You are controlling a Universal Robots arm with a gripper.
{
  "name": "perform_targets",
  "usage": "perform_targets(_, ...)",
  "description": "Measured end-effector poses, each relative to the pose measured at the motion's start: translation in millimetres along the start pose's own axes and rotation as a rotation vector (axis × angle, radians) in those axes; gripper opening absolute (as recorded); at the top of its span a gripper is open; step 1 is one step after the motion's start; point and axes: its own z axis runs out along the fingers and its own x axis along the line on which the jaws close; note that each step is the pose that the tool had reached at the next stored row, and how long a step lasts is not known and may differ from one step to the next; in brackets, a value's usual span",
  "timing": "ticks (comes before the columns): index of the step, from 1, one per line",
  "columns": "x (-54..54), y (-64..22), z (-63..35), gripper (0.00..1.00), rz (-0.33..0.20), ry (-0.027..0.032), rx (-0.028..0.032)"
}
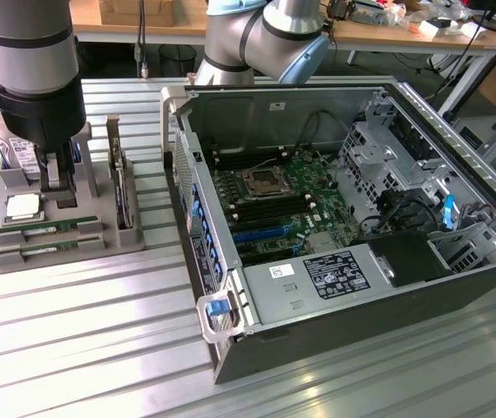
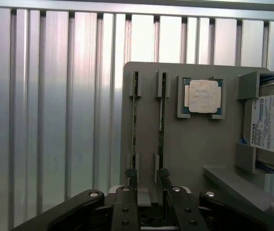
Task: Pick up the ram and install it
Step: 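Pick up the ram and move it above insertion slot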
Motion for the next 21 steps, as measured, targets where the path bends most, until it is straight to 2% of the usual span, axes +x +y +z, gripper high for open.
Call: perform_targets(21, 0.2, -0.3, 7.8, 0.30, 0.000, 0.0000, 0.0000)
